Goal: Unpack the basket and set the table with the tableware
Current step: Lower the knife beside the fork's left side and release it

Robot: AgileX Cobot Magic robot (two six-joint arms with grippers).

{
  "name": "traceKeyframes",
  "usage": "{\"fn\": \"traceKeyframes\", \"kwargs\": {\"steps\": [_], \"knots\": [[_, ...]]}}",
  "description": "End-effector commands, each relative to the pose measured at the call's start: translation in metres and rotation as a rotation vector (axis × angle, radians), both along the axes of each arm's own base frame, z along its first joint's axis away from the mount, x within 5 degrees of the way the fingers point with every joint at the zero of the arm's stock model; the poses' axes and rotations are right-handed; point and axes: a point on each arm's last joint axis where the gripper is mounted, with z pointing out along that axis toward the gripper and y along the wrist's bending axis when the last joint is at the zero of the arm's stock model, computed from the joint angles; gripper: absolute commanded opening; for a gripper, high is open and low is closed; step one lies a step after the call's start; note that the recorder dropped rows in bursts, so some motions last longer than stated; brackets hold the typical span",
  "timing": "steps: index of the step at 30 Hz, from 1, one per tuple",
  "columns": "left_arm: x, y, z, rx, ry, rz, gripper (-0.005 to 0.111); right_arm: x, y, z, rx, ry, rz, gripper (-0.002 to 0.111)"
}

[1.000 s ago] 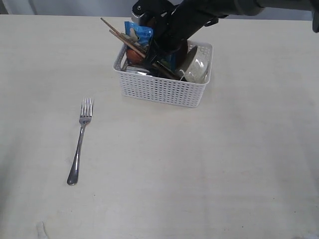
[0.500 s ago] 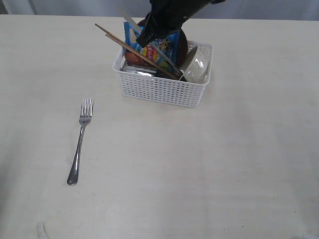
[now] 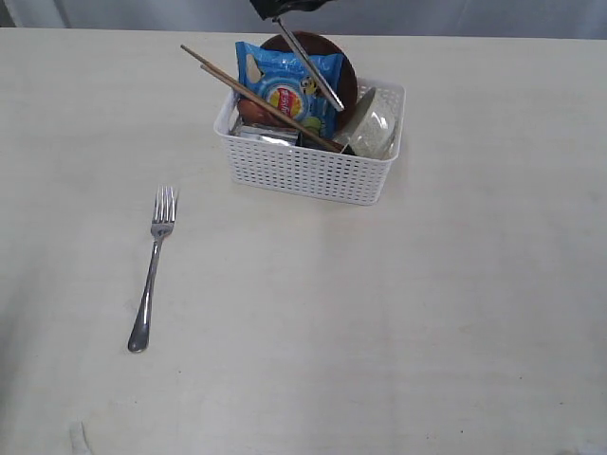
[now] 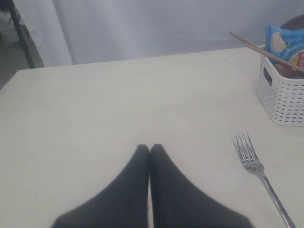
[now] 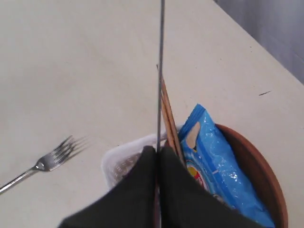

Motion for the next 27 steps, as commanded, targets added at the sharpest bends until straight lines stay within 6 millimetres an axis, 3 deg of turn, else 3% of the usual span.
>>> {"fn": "traceKeyframes", "kwargs": {"steps": [1,7,11,20,23,27], "knots": [[0.0,0.0,-0.001,0.001,0.0,-0.004,0.0,-0.015,-0.001,0.021,0.088,0.063,0.013,-0.001],[0.0,0.0,-0.001,0.001,0.0,-0.004,0.0,-0.033,0.011,0.033,0.267,0.252,0.081,-0.001],[0.0,0.0,-0.001,0.001,0.0,-0.004,0.0,-0.054,0.036,0.03,0.333,0.385,0.109,-0.001],[0.0,0.0,-0.001,0.001,0.0,-0.004,0.0,-0.106,0.111,-0.04,0.537,0.675,-0.131,-0.001],[0.0,0.0,-0.001,0.001,0.0,-0.004,0.0,-0.11,0.131,-0.074,0.547,0.762,-0.233,-0.001],[0.0,0.0,-0.001,0.001,0.0,-0.004,0.0,-0.107,0.139,-0.1,0.548,0.835,-0.307,-0.001]]}}
